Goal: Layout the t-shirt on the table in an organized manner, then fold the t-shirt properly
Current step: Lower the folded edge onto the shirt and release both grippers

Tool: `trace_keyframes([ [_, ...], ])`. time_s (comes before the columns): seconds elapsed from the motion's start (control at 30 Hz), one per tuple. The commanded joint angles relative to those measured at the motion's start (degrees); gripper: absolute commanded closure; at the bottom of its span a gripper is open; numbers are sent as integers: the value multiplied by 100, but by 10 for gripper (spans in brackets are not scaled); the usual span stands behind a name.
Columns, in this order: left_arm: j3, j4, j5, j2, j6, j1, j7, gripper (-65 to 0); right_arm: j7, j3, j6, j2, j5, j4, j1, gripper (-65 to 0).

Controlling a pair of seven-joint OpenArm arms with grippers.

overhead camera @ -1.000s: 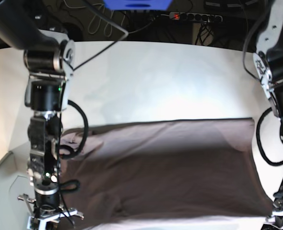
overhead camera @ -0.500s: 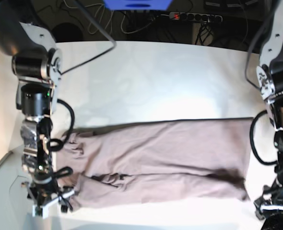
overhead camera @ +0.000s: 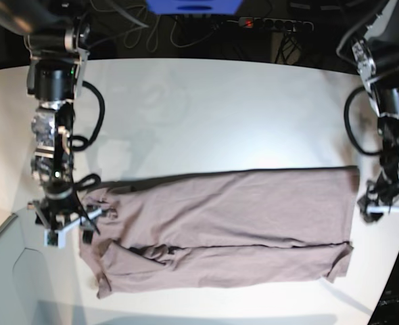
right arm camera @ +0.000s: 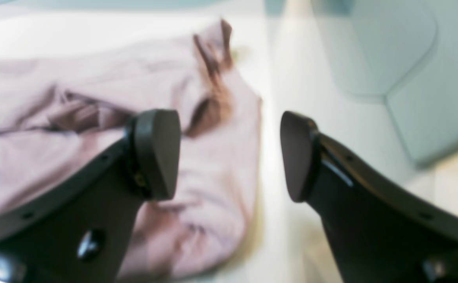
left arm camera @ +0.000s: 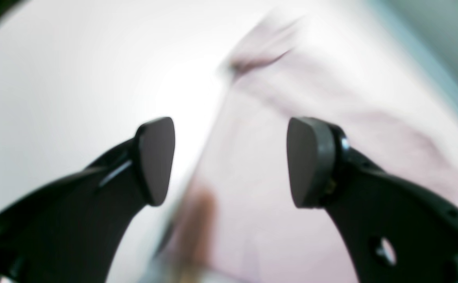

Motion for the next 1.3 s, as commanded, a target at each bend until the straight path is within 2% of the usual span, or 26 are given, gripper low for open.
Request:
trace_keyframes([
  [0.0,-53,121,-82,-113,-84,-70,-139,-430,128,110,-27,5,38,88,67,-406],
  [0.17,-71,121,-73,-105,-84,458,-139,-430,128,611,-27,-268,38,62,-328,-407],
  [0.43,-71,-99,-20,-52,-84,519,-139,-430,119,611,-10,-523,38,-264,-627,-407],
  [0.7,-44,-556,-20,98,-84,370,-139,-430,172,602,-1,-505,38,-1240,-196,-410],
  [0.93,430,-574,-20,168,-84,344,-148,-429,181,602,-1,-505,38,-1864,313,-404],
  [1.0,466,-600,-20,177,-84,344,-148,-428,181,602,-1,-444,38,-1925,357,-374],
  [1.07,466,-627,-20,177,-84,344,-148,-428,181,602,8,-444,38,-1925,366,-314],
  [1.27,466,-627,-20,177,-84,344,-148,-426,181,629,8,-435,38,-1925,463,-12],
])
